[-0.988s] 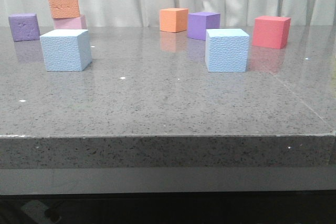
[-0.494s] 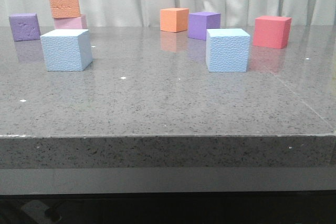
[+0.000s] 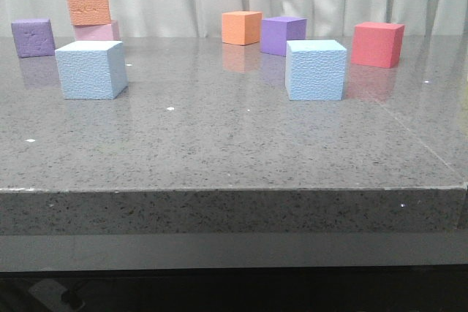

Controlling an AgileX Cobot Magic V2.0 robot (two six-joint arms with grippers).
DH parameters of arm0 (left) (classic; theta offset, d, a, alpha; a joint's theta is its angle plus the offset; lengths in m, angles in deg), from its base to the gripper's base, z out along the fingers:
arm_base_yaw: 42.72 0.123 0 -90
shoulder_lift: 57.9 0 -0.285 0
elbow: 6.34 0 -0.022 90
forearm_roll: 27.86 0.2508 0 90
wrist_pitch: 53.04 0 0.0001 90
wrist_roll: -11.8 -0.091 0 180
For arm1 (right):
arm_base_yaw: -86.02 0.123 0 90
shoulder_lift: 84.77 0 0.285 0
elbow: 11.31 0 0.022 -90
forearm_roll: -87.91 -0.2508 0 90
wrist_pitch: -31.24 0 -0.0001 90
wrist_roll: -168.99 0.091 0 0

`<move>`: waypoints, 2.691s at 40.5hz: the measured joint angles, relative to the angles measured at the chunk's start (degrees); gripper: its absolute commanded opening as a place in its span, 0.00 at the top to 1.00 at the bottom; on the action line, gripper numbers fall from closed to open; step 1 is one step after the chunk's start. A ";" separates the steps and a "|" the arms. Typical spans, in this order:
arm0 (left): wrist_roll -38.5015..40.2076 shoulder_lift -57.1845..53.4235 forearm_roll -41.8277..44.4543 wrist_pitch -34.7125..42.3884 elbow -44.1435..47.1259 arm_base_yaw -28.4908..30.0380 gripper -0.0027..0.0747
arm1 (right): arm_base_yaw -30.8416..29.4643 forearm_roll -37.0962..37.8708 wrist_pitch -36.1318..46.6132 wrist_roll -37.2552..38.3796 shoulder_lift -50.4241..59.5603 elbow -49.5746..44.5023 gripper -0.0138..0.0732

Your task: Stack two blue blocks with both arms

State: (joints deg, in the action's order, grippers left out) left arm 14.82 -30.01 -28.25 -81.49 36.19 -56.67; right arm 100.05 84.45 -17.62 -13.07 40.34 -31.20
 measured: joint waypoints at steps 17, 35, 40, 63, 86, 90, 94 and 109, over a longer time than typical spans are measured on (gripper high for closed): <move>0.00 0.00 0.00 -0.01 0.00 0.00 0.23 | 14.87 12.86 -5.83 12.49 -30.53 21.93 0.15; 0.00 0.00 0.00 -0.01 0.00 0.00 0.23 | 15.48 22.13 -10.49 30.44 -52.75 40.54 0.15; 0.00 0.00 0.00 -0.01 0.00 0.00 0.23 | 14.67 20.72 -9.60 32.99 -55.13 40.89 0.15; 0.00 0.00 0.00 -0.01 0.00 0.00 0.23 | 11.75 16.04 -4.65 33.60 -62.09 40.99 0.15; 0.00 0.00 0.00 -0.01 0.00 0.00 0.23 | 11.51 13.41 -5.86 33.60 -65.27 41.23 0.38; 0.00 0.00 0.00 -0.01 0.00 0.00 0.23 | 12.26 13.36 -6.60 33.60 -64.90 41.23 0.35; 0.00 0.00 0.00 -0.01 0.00 0.00 0.23 | 14.34 13.36 -7.70 33.60 -64.56 42.71 0.33; 0.00 0.00 0.00 -0.11 0.00 0.00 0.23 | 21.67 15.02 -12.45 38.44 -68.49 55.72 0.33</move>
State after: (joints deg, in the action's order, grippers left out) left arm 14.82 -30.01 -28.25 -81.60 36.19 -56.67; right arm 121.73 99.47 -30.07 25.37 -28.15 24.52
